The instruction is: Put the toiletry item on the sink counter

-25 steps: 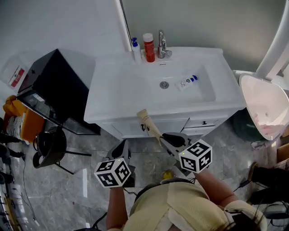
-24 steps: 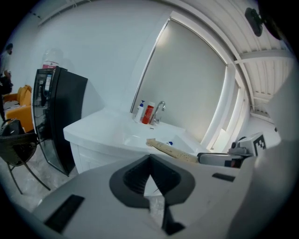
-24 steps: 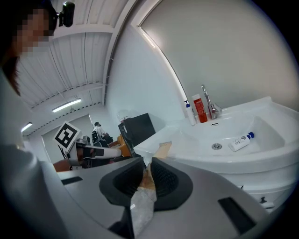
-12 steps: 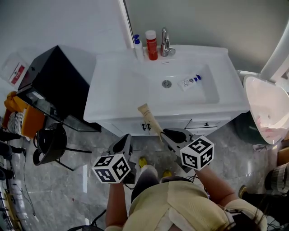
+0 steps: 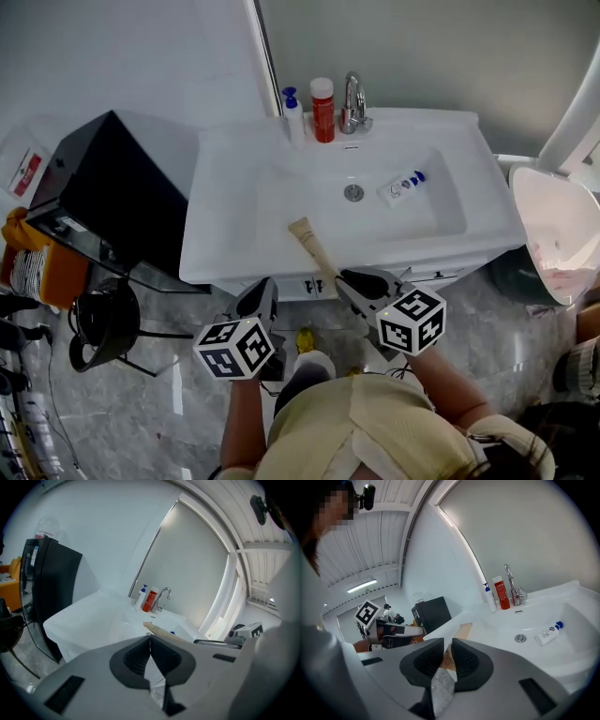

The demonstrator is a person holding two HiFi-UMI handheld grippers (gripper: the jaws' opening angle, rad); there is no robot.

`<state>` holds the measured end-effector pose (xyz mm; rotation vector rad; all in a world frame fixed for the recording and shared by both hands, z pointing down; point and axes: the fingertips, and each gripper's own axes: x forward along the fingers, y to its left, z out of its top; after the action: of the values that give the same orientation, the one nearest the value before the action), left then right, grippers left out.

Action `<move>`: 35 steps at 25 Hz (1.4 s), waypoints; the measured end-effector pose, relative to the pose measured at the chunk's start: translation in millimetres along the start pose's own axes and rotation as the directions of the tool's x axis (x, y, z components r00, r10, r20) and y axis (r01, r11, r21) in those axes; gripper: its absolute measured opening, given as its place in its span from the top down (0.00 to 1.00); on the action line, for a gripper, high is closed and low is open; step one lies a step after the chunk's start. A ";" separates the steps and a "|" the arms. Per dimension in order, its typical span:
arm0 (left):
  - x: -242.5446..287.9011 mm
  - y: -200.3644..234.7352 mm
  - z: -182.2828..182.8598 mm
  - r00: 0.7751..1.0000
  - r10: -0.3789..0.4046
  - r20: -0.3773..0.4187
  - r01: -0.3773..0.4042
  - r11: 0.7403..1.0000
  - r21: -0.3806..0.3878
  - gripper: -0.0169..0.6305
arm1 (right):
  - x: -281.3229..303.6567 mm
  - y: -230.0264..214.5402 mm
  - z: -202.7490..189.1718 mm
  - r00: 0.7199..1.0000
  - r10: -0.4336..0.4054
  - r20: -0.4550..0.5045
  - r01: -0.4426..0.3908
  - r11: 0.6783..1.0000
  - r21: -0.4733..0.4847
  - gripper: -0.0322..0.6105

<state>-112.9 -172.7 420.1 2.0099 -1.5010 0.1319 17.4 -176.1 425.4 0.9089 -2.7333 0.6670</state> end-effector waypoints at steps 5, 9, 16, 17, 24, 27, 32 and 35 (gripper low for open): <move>16.2 27.6 19.3 1.000 -0.019 -0.022 0.019 1.000 0.003 0.91 | 35.4 -4.5 14.0 1.000 -0.022 -0.005 0.022 1.000 0.006 0.84; 30.7 40.4 30.1 0.998 -0.036 -0.053 0.037 0.999 0.018 0.91 | 55.5 -10.6 23.0 0.999 -0.047 -0.010 0.047 0.999 0.018 0.84; 49.7 71.5 47.6 0.997 -0.041 -0.068 0.043 0.999 0.033 0.91 | 91.5 -15.4 33.4 0.997 -0.070 -0.023 0.070 0.997 0.017 0.84; 52.2 74.7 50.7 0.996 -0.046 -0.070 0.048 0.998 0.033 0.91 | 96.5 -16.3 35.2 0.997 -0.074 -0.023 0.075 0.997 0.016 0.84; 67.3 99.8 68.5 0.992 -0.065 -0.106 0.071 0.996 0.056 0.91 | 131.4 -23.7 50.0 0.994 -0.107 -0.018 0.107 0.994 0.015 0.84; 71.0 112.8 74.1 0.991 -0.073 -0.115 0.080 0.995 0.061 0.91 | 146.8 -24.7 54.8 0.993 -0.120 -0.020 0.120 0.993 0.001 0.84; 76.7 131.8 80.8 0.989 -0.072 -0.125 0.081 0.995 0.065 0.91 | 167.0 -22.4 61.0 0.991 -0.132 -0.022 0.131 0.991 -0.019 0.84; 81.6 132.7 85.3 0.990 -0.078 -0.120 0.086 0.994 0.062 0.91 | 173.8 -24.9 65.1 0.991 -0.133 -0.023 0.133 0.991 -0.023 0.84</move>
<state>-226.7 -307.3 441.5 2.0760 -1.3553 0.2649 -107.9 -315.2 430.4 1.0603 -2.6253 0.6183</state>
